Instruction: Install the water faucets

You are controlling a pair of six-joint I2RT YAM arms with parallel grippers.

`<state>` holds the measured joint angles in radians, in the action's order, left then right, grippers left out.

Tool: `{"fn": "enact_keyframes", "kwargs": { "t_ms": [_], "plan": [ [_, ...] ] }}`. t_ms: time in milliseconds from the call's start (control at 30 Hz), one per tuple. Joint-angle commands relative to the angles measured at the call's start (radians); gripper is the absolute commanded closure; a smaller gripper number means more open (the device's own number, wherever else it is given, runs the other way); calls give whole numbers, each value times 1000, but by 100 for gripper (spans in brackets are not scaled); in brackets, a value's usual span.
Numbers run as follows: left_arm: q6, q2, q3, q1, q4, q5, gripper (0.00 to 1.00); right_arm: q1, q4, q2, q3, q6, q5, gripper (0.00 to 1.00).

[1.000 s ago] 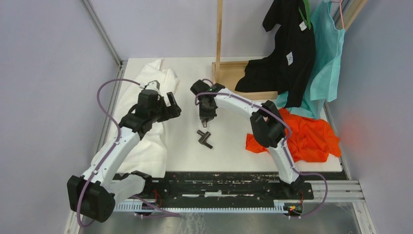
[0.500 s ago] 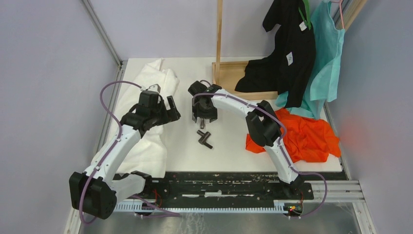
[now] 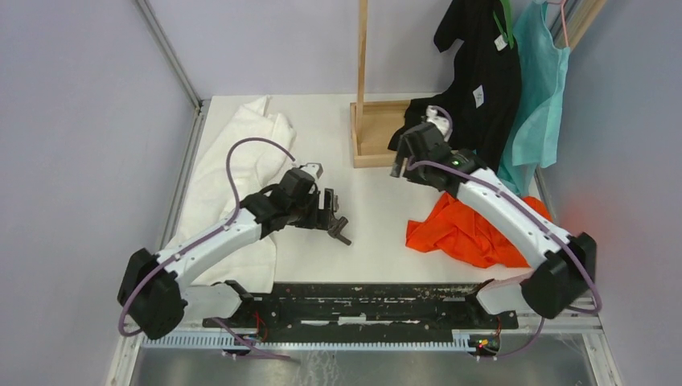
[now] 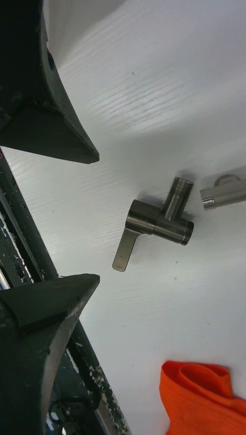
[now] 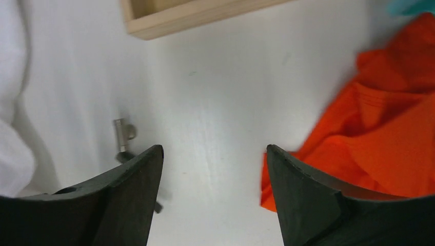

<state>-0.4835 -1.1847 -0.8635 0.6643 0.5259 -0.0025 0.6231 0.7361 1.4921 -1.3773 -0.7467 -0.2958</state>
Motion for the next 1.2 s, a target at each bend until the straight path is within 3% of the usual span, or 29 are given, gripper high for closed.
{"fn": "enact_keyframes", "kwargs": {
  "t_ms": [0, 133, 367, 500, 833, 1000, 1167],
  "plan": [
    [-96, -70, 24, 47, -97, -70, 17, -55, -60, -186, 246, 1, -89, 20],
    [-73, -159, 34, 55, -161, -60, 23, -75, -53, -276, 350, -7, -83, 20],
    [-59, -283, 41, 62, -294, 11, 41, -80, -13, -292, 392, -13, -80, 20],
    [-82, -358, 36, 83, -299, 24, 46, -80, 8, -302, 401, -17, -86, 20],
    [-211, -332, -23, 224, -369, 147, 43, -81, 20, -345, 424, -8, -81, 20],
    [-164, -257, -75, 220, -243, 64, 38, -80, -64, -341, 443, 40, 108, 20],
    [-151, -182, -73, 202, -136, -23, 35, -54, -150, -305, 460, -34, 250, 21]
  ]
}}
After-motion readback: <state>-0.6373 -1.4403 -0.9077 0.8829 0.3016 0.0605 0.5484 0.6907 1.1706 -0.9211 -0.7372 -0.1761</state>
